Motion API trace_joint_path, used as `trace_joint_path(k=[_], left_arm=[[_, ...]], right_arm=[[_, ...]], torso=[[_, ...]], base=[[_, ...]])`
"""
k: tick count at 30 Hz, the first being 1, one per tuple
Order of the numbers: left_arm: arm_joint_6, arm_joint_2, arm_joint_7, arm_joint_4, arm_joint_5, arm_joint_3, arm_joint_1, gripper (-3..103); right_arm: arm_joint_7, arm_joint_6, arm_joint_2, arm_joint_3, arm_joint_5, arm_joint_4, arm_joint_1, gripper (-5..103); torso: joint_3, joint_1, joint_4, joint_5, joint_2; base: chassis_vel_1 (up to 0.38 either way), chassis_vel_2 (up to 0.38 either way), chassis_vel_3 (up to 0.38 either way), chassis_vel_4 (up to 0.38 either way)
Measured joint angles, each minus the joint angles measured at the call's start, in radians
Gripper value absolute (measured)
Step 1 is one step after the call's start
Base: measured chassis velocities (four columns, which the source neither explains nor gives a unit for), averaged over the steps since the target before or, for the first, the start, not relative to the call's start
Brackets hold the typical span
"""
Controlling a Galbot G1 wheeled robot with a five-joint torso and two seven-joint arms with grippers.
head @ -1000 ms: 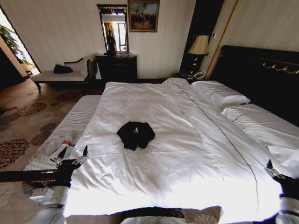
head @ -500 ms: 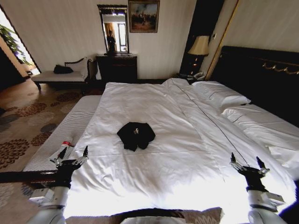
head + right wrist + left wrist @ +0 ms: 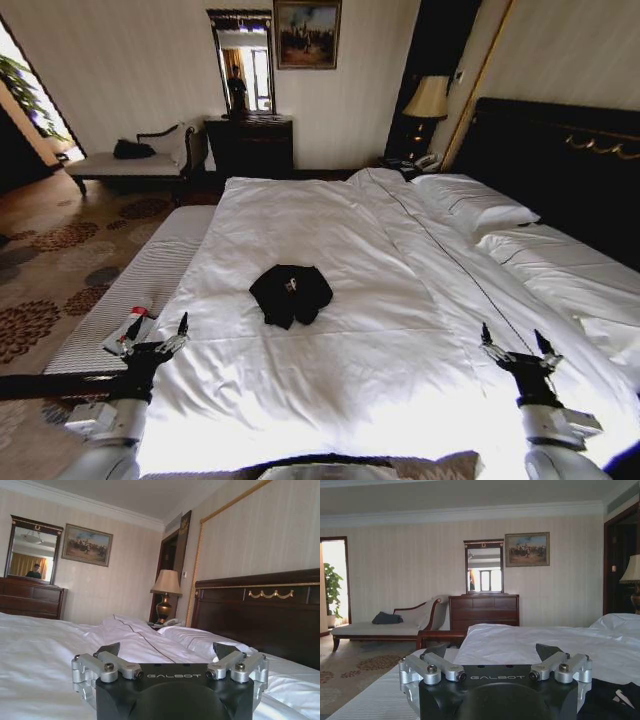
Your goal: Fold the clothes on the bed.
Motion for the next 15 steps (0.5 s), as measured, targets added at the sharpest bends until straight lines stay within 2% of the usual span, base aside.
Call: trace_joint_path(k=[8, 11, 14, 15], left_arm=[[-0.002, 0.004, 0.002, 0.014, -0.007, -0.005, -0.007, 100], [0.000, 0.010, 0.002, 0.022, -0.007, -0.001, -0.019, 100], [0.016, 0.032, -0.009, 0.043, -0.015, 0.002, -0.051, 100], [0.016, 0.032, -0.009, 0.043, -0.015, 0.002, -0.051, 100]], right_arm=[[0.000, -0.008, -0.006, -0.039, -0.027, 0.042, 0.009, 100], [0.000, -0.028, -0.015, -0.053, -0.043, 0.062, 0.013, 100], [0.007, -0.090, -0.047, -0.079, -0.054, 0.108, 0.014, 100], [0.007, -0.090, -0.047, -0.079, -0.054, 0.108, 0.014, 100]], torso=[[0.000, 0.000, 0.0000, 0.0002, 0.000], [0.000, 0.000, 0.0000, 0.0002, 0.000], [0.000, 0.000, -0.0001, 0.0001, 0.000], [0.000, 0.000, -0.0001, 0.0001, 0.000]], base=[[0.000, 0.000, 0.000, 0.000], [0.000, 0.000, 0.000, 0.000], [0.000, 0.000, 0.000, 0.000], [0.000, 0.000, 0.000, 0.000]])
